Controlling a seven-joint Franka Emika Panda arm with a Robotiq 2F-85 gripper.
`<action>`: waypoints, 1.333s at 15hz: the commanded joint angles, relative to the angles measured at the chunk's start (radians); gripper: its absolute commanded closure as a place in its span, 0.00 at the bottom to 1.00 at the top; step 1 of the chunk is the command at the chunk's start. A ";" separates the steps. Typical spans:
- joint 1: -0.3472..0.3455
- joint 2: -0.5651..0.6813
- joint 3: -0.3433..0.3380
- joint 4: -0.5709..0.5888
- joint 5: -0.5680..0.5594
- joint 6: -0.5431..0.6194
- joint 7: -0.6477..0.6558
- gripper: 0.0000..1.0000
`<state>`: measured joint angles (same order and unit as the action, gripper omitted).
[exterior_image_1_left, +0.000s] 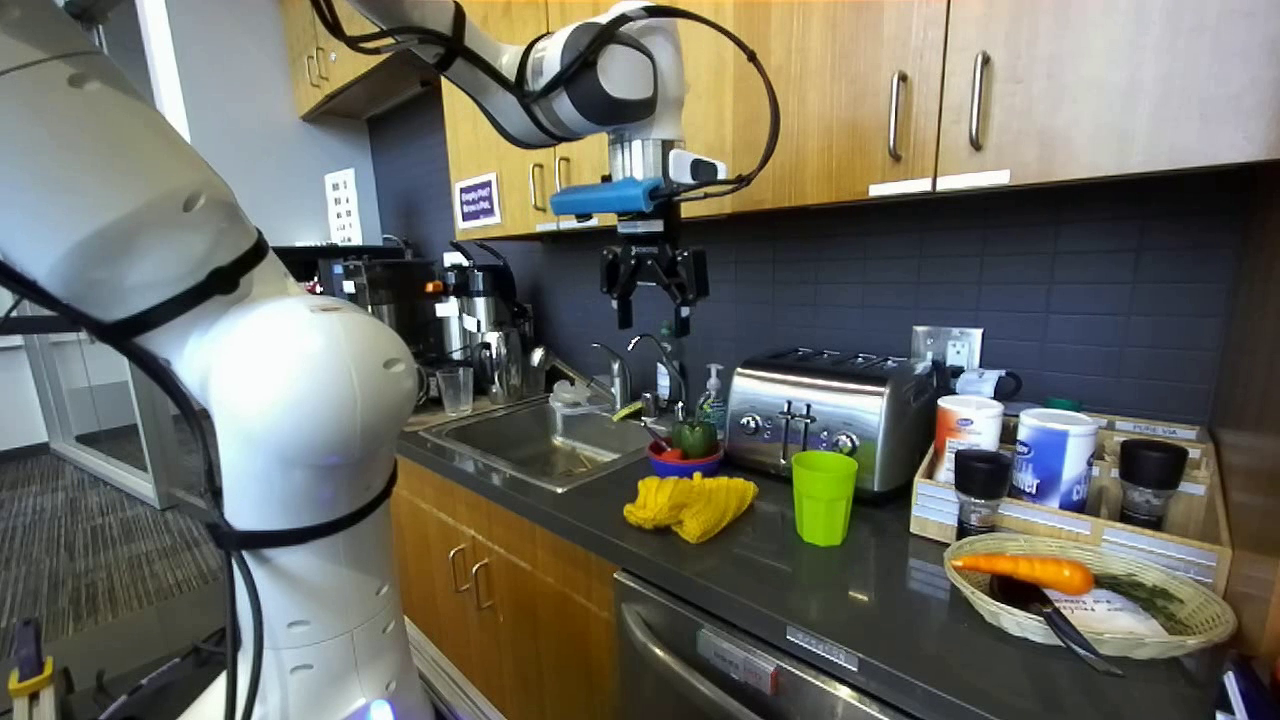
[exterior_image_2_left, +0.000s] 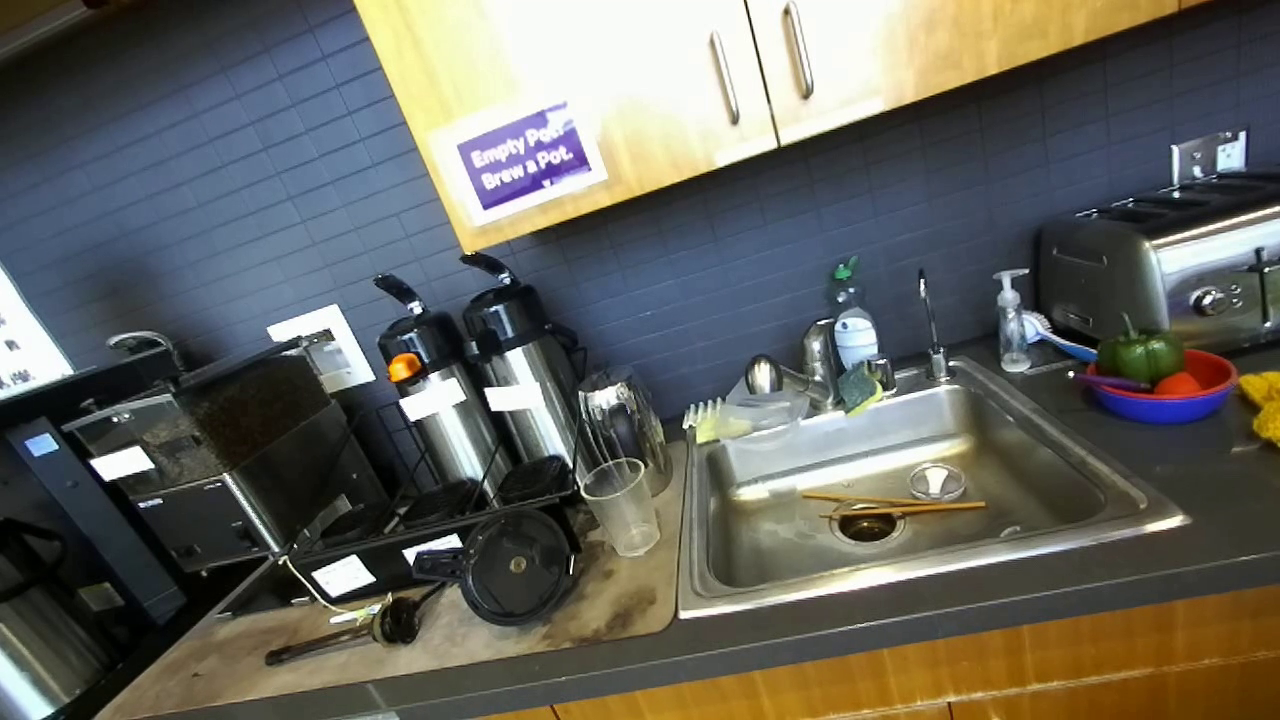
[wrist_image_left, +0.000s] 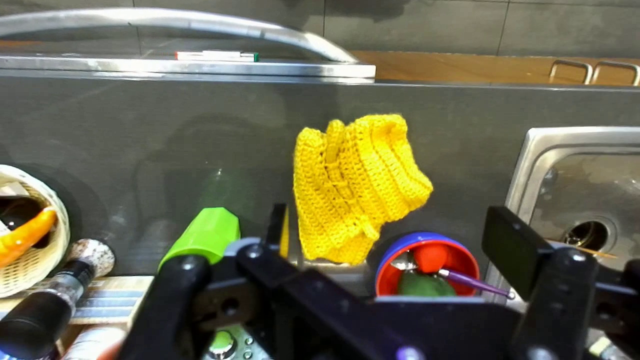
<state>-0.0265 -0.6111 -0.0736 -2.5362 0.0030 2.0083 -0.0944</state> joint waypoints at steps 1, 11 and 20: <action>-0.015 0.038 -0.082 0.038 0.051 0.047 -0.056 0.00; -0.017 0.177 -0.221 0.100 0.192 0.191 -0.230 0.00; -0.039 0.176 -0.201 0.084 0.181 0.180 -0.216 0.00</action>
<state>-0.0470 -0.4376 -0.2913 -2.4545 0.1757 2.1920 -0.3043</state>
